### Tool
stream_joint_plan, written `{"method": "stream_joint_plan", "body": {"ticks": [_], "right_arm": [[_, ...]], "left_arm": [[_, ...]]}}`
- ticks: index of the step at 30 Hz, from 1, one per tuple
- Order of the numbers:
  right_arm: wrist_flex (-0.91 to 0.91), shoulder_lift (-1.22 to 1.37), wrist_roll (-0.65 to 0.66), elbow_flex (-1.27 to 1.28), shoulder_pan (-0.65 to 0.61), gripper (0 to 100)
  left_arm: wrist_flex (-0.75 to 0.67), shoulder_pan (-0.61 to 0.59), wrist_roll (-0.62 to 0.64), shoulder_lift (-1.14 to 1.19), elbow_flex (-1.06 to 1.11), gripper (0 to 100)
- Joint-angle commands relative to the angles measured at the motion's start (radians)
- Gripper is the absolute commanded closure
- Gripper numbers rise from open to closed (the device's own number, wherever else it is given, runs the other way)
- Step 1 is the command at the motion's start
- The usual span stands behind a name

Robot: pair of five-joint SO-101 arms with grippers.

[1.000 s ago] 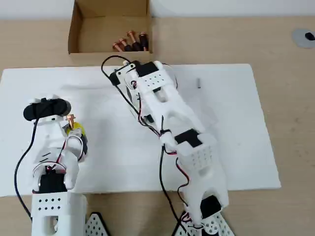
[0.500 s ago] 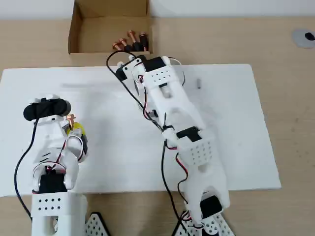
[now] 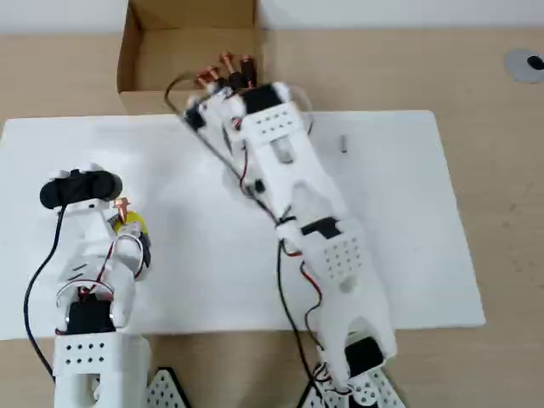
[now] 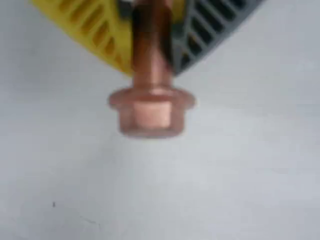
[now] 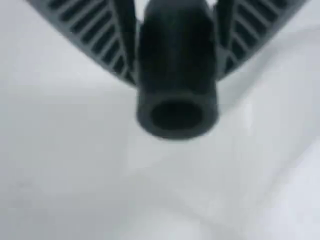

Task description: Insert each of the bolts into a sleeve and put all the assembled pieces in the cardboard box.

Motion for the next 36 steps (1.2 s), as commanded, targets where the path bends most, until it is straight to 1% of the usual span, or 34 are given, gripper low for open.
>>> {"method": "stream_joint_plan", "body": {"ticks": [1, 6, 12, 16, 18, 20, 21, 24, 25, 28, 30, 32, 36], "right_arm": [[0.017, -0.142, 0.008, -0.073, 0.062, 95.5], [0.017, -0.355, 0.008, -0.058, 0.114, 95.5], [0.017, -0.7, 0.006, -0.061, 0.114, 95.5], [0.017, -0.938, 0.006, -0.058, 0.047, 95.5], [0.017, -1.044, 0.006, -0.058, -0.015, 95.5], [0.017, -1.135, 0.005, -0.047, -0.074, 95.5], [0.017, -1.179, 0.002, -0.019, -0.102, 95.6], [0.017, -1.303, 0.0, 0.148, -0.157, 96.7], [0.017, -1.348, 0.0, 0.229, -0.165, 98.7], [-0.002, -1.488, -0.011, 0.521, -0.166, 98.8], [-0.054, -1.583, -0.052, 0.736, -0.166, 98.8], [-0.143, -1.685, -0.077, 0.938, -0.166, 98.8], [-0.404, -1.88, -0.078, 1.317, -0.17, 98.8]], "left_arm": [[-0.003, -0.003, 0.009, -0.018, -0.008, 99], [-0.006, -0.003, 0.009, -0.018, -0.023, 99], [-0.002, -0.005, 0.009, -0.018, -0.112, 99], [0.0, -0.005, 0.011, -0.018, -0.236, 99], [0.0, -0.002, 0.015, -0.018, -0.324, 99], [0.009, 0.021, 0.057, -0.018, -0.416, 99], [0.037, 0.044, 0.075, -0.018, -0.47, 99], [0.169, 0.17, 0.118, -0.018, -0.632, 99], [0.213, 0.218, 0.132, -0.019, -0.686, 99], [0.302, 0.316, 0.16, -0.019, -0.836, 99], [0.336, 0.341, 0.167, -0.019, -0.956, 99], [0.354, 0.351, 0.169, -0.019, -1.066, 99], [0.37, 0.351, 0.172, -0.015, -1.217, 99]]}}
